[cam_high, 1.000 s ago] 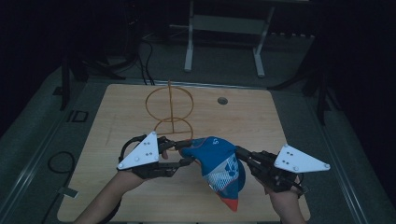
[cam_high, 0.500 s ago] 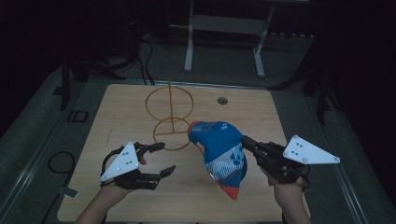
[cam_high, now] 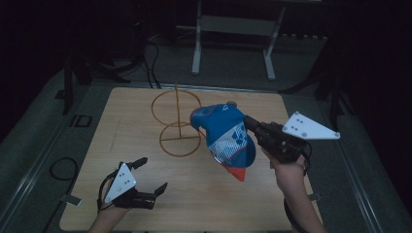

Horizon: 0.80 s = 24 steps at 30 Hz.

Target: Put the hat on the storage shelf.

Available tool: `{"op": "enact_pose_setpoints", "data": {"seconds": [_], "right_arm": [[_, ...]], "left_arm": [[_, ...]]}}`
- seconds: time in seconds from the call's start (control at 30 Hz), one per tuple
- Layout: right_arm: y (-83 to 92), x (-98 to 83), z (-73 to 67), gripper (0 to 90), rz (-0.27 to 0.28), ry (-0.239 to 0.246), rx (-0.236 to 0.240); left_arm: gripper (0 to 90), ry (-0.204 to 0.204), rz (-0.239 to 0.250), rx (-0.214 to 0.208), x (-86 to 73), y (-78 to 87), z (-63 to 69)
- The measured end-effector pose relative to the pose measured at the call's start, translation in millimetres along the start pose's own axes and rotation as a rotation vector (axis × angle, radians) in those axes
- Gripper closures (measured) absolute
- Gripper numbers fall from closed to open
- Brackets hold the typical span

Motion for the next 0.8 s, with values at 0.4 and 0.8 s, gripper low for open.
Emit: {"op": "enact_pose_setpoints", "data": {"seconds": [0.4, 0.8], "right_arm": [[-52.1, 26.1, 16.0, 90.0, -0.019, -0.005, -0.019], [-122.3, 42.0, 30.1, 90.0, -0.036, -0.047, -0.023]], "left_arm": [[3.0, 0.063, -0.033, 0.077, -45.9, 2.1, -2.1], [3.3, 0.077, 0.011, 0.104, -56.5, 8.3, -9.4]]}}
Point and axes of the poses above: each handheld gripper's, and its own axes: y roughly backward along the jaws, x roughly out of its top, z roughly to its right, the point moved 1 cm from there along -y, roughly forward along the jaws, and after that the axes turned 4 degrees about x, right-handed, at the moved point
